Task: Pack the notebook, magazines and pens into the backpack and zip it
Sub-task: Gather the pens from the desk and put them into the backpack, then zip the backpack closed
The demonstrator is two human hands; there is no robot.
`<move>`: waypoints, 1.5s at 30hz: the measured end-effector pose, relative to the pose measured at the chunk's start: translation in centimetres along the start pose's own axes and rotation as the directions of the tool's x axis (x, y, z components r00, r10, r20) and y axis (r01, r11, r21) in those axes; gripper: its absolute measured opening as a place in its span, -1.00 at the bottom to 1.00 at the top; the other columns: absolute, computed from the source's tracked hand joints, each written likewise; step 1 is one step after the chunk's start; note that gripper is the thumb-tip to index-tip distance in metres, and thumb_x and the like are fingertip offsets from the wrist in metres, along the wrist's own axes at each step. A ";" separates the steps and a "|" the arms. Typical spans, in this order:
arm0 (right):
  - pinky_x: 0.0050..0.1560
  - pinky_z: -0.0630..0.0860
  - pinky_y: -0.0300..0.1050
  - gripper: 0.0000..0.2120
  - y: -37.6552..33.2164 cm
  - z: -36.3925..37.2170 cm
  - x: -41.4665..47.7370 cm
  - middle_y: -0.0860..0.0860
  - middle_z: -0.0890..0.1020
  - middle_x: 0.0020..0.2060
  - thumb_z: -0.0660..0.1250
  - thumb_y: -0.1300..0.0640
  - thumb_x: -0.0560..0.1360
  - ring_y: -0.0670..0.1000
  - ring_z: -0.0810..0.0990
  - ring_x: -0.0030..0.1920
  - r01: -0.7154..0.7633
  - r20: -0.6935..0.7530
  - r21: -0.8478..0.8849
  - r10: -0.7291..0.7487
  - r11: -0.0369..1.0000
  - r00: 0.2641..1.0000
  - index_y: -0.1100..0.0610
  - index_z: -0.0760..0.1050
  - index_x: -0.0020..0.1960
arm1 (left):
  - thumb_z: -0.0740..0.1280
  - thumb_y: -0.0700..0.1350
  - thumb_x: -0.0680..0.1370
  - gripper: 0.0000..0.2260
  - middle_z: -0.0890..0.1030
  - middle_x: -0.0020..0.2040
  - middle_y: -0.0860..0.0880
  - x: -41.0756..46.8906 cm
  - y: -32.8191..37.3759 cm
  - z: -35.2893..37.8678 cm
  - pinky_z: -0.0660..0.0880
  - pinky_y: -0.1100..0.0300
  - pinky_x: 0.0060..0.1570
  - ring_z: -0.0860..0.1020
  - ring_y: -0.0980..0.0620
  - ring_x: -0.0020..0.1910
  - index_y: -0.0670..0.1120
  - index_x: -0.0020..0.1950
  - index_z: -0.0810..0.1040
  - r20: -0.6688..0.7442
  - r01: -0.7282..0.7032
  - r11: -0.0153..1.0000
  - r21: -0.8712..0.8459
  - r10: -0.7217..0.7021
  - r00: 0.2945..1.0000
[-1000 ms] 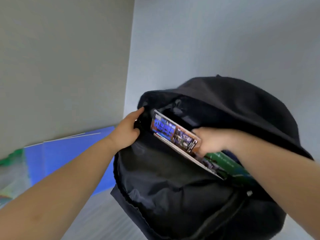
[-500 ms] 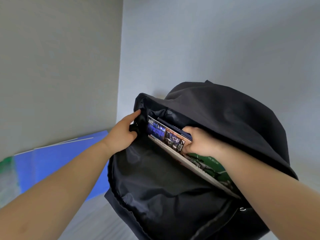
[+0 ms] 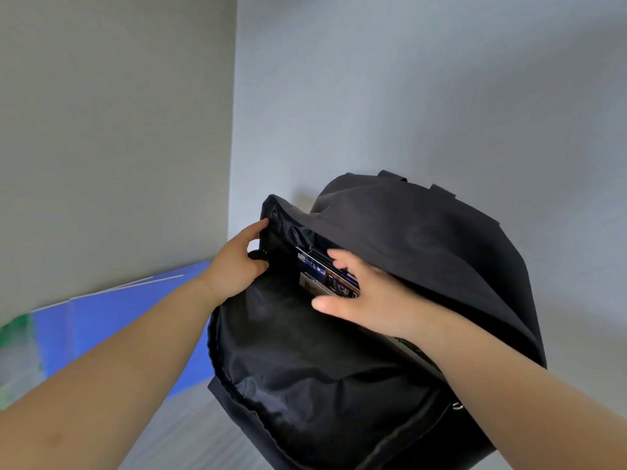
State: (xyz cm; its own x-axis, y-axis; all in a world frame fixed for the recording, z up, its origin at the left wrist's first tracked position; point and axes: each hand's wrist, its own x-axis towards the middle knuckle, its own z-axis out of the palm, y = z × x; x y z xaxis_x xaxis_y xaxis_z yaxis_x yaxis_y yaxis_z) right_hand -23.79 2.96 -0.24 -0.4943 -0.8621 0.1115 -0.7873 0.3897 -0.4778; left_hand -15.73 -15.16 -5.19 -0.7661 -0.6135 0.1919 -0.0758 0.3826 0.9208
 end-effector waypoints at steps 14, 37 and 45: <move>-0.42 0.58 -0.33 -0.52 -2.8 -5.6 1.7 -0.04 0.66 -0.33 -0.01 -0.14 0.56 -0.11 0.64 -0.36 -0.038 -0.142 0.671 0.179 0.741 0.974 0.06 0.56 -0.26 | 0.28 -0.09 0.52 -0.84 0.66 -0.09 -0.10 -3.8 0.5 -3.1 0.48 0.30 -0.32 0.60 0.08 -0.25 -0.14 -0.03 0.59 0.143 0.370 0.928 -0.036 -0.361 0.921; -0.62 0.36 -0.30 -0.56 8.8 0.0 -15.1 -0.09 0.71 -0.19 0.60 -0.01 0.12 -0.01 0.60 -0.55 -0.232 -0.376 -0.641 -0.035 0.732 0.926 0.05 0.64 -0.04 | 0.32 -0.06 0.46 -0.37 0.35 0.09 0.39 -10.2 6.5 9.6 0.27 0.57 -0.10 0.37 0.41 0.06 0.18 0.41 0.06 0.028 -0.107 0.962 -0.253 0.118 0.993; -0.24 0.38 -0.19 -0.62 10.7 1.1 -13.8 -0.01 0.62 0.04 0.13 -0.13 0.52 0.07 0.64 -0.04 -0.280 -0.378 -0.485 0.091 0.828 0.922 0.00 0.32 0.28 | 0.24 0.06 0.51 -0.57 0.50 0.25 -0.03 -11.1 4.8 10.1 0.42 0.12 0.07 0.47 -0.03 0.10 -0.07 0.33 0.35 0.086 0.318 0.924 -0.210 -0.307 0.948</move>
State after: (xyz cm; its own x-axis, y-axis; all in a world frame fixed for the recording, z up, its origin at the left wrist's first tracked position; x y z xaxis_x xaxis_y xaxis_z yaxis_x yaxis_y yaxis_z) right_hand -25.01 18.64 -7.84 -0.6661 -0.6368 0.3884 -0.6922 0.7217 -0.0040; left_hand -14.00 0.45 -6.32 -0.7575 -0.6398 -0.1299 -0.1801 0.0135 0.9836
